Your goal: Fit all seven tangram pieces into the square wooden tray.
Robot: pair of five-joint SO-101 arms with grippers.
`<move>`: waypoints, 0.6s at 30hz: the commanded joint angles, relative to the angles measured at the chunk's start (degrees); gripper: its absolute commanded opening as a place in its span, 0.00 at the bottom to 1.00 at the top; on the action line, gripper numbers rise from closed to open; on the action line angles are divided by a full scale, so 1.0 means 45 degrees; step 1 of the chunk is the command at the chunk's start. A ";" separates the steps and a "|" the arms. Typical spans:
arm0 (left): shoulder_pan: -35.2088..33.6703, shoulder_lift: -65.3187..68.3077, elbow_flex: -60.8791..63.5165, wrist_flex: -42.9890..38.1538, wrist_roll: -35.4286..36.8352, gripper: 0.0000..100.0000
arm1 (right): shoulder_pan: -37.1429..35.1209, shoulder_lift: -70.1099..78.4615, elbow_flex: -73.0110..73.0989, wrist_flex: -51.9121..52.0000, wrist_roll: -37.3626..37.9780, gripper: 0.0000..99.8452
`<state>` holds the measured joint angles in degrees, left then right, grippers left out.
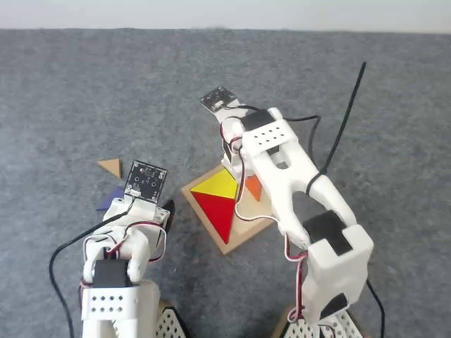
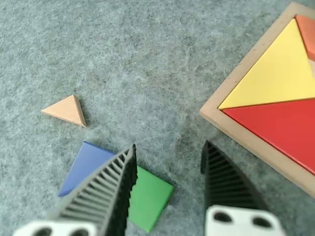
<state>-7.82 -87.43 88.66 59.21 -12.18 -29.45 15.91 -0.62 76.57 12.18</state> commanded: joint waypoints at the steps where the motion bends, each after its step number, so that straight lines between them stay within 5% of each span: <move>1: 0.0020 -0.0156 -0.0049 -0.0332 -0.0020 0.20 | 0.0127 -0.1495 -0.0684 0.1573 0.0762 0.05; 5: 0.0020 -0.0156 -0.0049 -0.0332 -0.0020 0.20 | -0.0088 -0.2862 0.0879 0.2120 0.1250 0.05; 12: 0.0000 -0.0156 -0.0049 -0.0332 -0.0020 0.20 | -0.1123 -0.8020 0.5861 -0.0147 0.1758 0.05; 18: -0.0078 -0.0156 -0.0107 -0.0332 0.0000 0.20 | 0.1143 -0.8723 0.9065 -0.4151 0.0567 0.05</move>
<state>-7.82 -87.43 88.66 59.21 -12.18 -29.54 -20.66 36.48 67.25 17.89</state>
